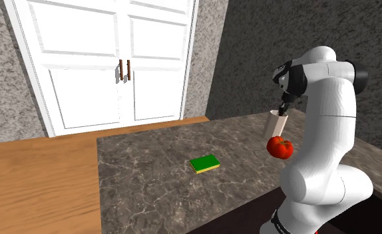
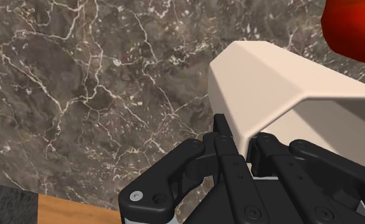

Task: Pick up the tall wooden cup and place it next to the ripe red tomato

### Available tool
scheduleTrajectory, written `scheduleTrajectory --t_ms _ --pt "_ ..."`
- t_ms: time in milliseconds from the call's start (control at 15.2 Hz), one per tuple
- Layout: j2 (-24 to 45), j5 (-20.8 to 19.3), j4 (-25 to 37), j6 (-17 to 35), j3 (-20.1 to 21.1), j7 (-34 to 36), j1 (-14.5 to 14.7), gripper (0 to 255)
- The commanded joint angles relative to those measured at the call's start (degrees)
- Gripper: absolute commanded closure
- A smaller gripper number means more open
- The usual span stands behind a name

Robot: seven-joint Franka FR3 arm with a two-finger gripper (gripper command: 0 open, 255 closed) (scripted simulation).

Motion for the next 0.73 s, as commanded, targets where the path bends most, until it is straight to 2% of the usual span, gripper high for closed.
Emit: scheduleTrajectory --t_ms 0,330,594,660 --pt "-0.02 0.0 0.02 0.01 -0.01 0.0 0.0 0" --pt "-0.02 0.0 0.02 0.01 0.0 0.0 0.0 0" --pt "-1.5 -1.09 5.34 -6.5 -0.62 0.82 -0.19 0" --pt "-1.5 -1.09 5.34 -6.5 -0.61 0.83 -0.2 0"
